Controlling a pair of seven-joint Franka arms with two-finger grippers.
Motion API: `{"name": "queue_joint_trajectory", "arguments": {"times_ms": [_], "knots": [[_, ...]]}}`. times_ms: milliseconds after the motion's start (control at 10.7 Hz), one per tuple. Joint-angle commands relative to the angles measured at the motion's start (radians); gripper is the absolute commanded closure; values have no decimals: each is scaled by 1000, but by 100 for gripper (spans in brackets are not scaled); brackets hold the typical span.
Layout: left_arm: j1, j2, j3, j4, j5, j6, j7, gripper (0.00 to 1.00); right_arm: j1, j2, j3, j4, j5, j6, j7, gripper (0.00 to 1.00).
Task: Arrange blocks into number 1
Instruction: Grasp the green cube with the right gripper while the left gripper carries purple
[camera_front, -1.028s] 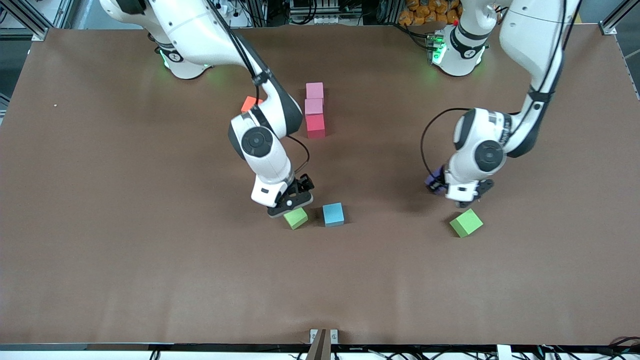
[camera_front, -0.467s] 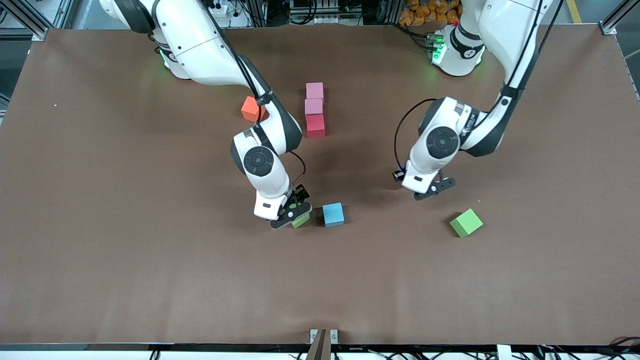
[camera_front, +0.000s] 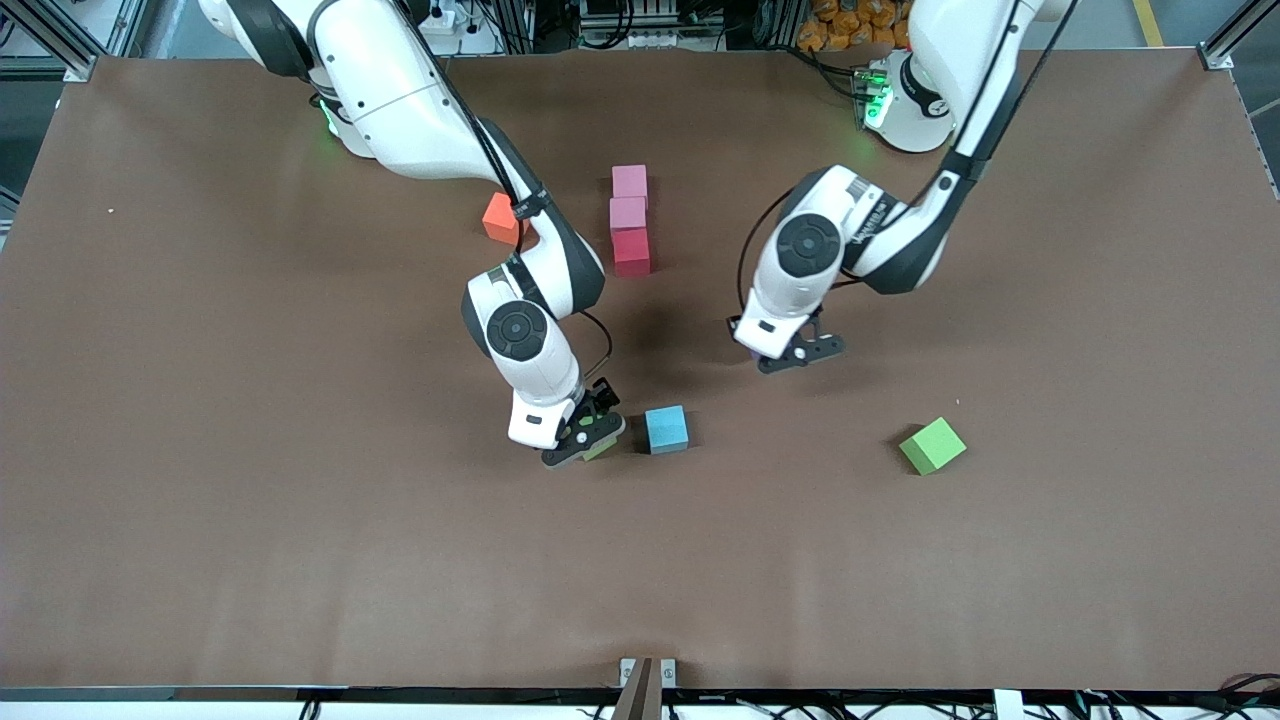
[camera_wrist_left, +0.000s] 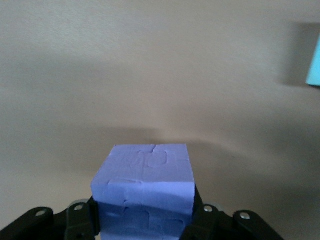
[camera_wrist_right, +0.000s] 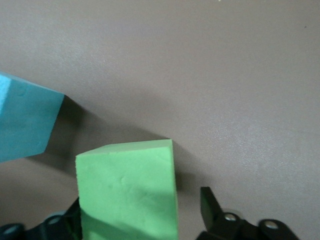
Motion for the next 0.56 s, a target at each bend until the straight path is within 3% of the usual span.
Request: {"name": "queue_joint_trajectory", "arguments": {"times_ms": [0,187,467], "knots": [[-28,13,7,39,-26,-19,-13,100,-24,16,14,35,19,-4,21,100],[-60,11,7,42,-46,-19,-13,100,-78,-10,14,32,19,-15,64,100],[-147,62,9,133,-66,-19,-27,100,-184,-43,11,30,18,-35,185,100]]}}
